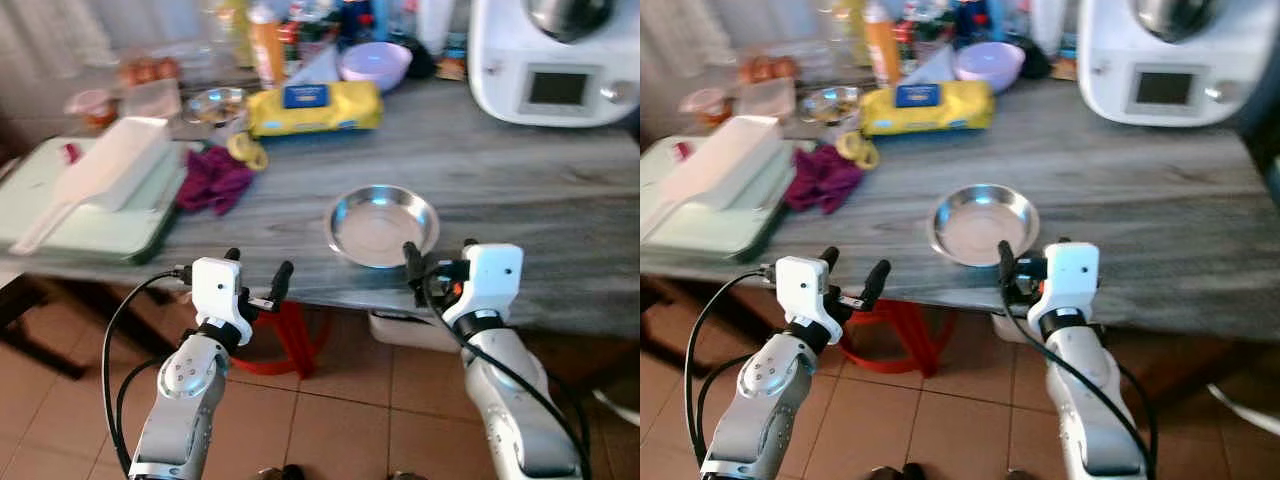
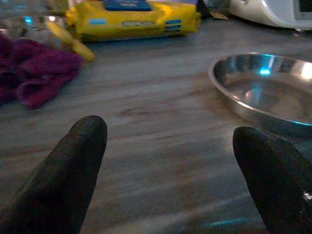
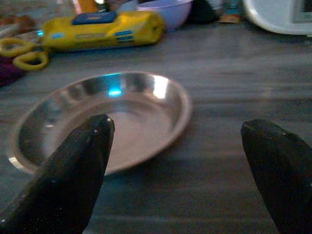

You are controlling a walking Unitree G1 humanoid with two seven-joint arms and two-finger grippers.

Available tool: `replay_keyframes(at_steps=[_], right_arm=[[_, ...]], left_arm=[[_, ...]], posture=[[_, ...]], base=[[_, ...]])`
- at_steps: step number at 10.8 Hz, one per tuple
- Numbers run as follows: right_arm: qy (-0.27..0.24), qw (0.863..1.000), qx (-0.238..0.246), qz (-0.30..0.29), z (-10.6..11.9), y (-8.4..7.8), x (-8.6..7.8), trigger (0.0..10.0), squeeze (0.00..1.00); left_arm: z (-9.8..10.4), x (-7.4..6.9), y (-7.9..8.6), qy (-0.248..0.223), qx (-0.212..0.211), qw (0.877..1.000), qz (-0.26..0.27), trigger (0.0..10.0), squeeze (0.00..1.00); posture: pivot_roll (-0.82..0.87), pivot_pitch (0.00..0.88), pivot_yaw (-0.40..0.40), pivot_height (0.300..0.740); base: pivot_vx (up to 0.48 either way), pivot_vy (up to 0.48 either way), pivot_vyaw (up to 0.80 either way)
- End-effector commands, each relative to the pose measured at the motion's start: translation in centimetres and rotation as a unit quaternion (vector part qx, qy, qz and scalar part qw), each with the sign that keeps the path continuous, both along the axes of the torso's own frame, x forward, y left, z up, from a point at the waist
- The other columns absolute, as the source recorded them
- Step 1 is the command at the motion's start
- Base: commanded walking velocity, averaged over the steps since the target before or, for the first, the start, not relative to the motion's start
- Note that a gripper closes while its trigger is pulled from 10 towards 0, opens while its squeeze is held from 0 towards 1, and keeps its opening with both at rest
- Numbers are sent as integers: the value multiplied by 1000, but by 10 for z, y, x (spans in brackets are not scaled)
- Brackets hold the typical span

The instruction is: Setting the table

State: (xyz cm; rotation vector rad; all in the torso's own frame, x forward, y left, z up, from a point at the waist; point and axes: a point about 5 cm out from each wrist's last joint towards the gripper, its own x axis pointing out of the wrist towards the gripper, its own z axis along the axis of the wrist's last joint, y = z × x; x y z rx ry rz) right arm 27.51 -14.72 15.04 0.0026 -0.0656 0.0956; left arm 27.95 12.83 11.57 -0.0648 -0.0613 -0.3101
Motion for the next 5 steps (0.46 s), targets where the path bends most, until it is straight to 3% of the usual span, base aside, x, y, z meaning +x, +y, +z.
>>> replay_keyframes(at_steps=[1, 5], right_arm=[[-5, 1000, 5, -1, 3, -1, 0, 10000, 0], [-13, 1000, 5, 6, 4, 3, 1, 10000, 0]], left_arm=[[-3, 0, 4, 9, 9, 1000, 10, 10000, 0], [-5, 1, 5, 18, 24, 999, 27, 10000, 0]], posture=[[-150, 151, 103, 740], [-144, 153, 98, 740]], base=[[0, 0, -800], [0, 0, 0]])
